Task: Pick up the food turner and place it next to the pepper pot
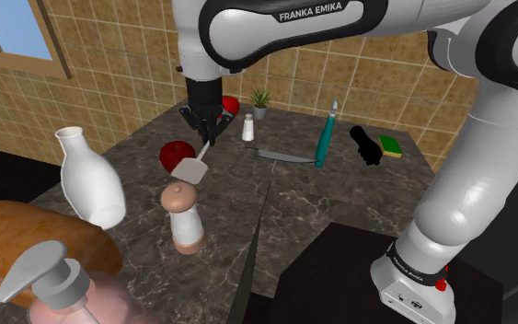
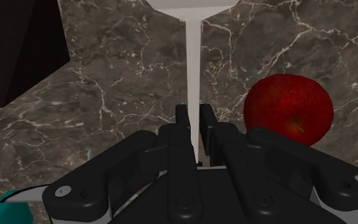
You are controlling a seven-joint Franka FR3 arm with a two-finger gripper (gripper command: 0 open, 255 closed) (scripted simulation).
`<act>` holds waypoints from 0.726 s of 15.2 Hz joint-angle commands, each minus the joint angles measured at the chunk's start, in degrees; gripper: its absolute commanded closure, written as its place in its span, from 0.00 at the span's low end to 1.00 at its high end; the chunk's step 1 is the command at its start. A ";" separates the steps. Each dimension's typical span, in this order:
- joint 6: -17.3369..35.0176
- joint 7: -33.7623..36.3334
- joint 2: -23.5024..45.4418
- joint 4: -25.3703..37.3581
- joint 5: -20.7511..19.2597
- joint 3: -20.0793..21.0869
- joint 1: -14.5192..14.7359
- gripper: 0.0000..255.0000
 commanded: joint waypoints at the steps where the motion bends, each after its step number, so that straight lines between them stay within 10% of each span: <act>1: 1.45 0.23 0.06 -1.41 -0.11 -0.03 -0.02 1.00; 11: 8.60 1.75 1.74 -7.50 -1.82 -0.46 0.16 1.00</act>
